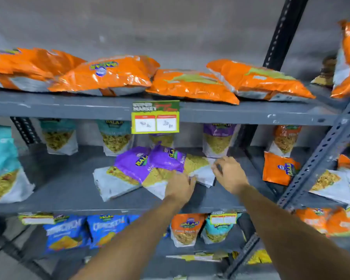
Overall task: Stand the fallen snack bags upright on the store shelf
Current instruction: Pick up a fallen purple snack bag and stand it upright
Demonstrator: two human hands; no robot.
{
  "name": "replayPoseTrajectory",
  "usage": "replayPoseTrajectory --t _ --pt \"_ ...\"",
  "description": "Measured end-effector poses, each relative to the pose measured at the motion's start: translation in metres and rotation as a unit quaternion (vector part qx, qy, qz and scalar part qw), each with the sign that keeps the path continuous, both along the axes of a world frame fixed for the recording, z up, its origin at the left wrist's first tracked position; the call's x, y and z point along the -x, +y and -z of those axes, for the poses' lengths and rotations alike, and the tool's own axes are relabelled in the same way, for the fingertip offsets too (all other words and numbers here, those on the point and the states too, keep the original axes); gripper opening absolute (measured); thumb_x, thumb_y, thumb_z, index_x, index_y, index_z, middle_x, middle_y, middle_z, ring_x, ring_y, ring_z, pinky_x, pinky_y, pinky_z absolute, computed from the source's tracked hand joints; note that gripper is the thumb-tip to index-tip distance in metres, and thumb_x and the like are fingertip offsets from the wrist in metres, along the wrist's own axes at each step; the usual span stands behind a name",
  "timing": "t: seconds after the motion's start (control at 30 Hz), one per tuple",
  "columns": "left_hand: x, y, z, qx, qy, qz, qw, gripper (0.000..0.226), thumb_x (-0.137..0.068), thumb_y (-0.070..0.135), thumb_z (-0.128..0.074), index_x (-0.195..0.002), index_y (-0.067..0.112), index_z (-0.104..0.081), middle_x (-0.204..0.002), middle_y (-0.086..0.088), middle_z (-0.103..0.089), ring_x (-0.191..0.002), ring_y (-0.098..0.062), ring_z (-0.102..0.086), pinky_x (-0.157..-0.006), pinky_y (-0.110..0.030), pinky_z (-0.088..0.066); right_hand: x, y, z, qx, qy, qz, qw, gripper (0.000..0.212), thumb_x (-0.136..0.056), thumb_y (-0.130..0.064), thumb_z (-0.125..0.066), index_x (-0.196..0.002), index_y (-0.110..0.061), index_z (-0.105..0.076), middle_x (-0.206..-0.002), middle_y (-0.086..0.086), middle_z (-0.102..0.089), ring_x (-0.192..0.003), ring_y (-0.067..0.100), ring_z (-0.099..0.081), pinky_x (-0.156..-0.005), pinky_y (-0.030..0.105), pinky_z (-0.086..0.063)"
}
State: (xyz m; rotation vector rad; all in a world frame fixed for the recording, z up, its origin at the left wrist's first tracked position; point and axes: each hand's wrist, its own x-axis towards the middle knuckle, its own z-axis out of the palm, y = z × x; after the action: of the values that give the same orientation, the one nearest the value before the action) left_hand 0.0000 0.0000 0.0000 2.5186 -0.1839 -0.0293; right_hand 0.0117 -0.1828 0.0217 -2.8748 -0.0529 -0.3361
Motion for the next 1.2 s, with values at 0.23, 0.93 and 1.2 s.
replayPoseTrajectory --t 0.23,0.93,1.2 --pt "-0.040 -0.079 0.059 0.365 0.257 -0.196 0.873 0.064 -0.090 0.053 -0.055 -0.125 0.000 -0.057 -0.129 -0.023 -0.062 -0.118 -0.036 -0.061 -0.100 -0.045 -0.051 -0.085 -0.028 0.030 -0.266 0.110 0.020 0.957 0.039 -0.095 -0.035 -0.057 -0.121 -0.006 -0.061 -0.105 0.014 -0.066 -0.092 0.026 -0.061 -0.064 0.020 -0.039" --pt "-0.007 -0.064 0.094 0.513 0.170 -0.034 0.841 0.033 -0.075 0.014 -0.082 -0.105 0.019 -0.071 -0.106 0.001 -0.078 -0.105 -0.019 -0.071 -0.088 -0.033 -0.058 -0.023 -0.104 0.066 -0.533 0.152 -0.077 0.829 0.033 -0.066 -0.022 -0.084 -0.096 -0.020 -0.071 -0.093 -0.011 -0.079 -0.086 0.001 -0.071 -0.072 0.011 -0.052" --pt "-0.040 -0.070 0.066 0.453 0.141 0.060 0.878 0.038 -0.071 0.008 -0.083 -0.100 0.029 -0.072 -0.108 0.004 -0.077 -0.107 -0.016 -0.070 -0.091 -0.027 -0.056 -0.015 -0.125 0.066 -0.540 0.077 -0.064 0.836 0.034 -0.075 -0.016 -0.082 -0.104 -0.025 -0.066 -0.099 -0.014 -0.077 -0.092 0.001 -0.070 -0.077 0.013 -0.053"
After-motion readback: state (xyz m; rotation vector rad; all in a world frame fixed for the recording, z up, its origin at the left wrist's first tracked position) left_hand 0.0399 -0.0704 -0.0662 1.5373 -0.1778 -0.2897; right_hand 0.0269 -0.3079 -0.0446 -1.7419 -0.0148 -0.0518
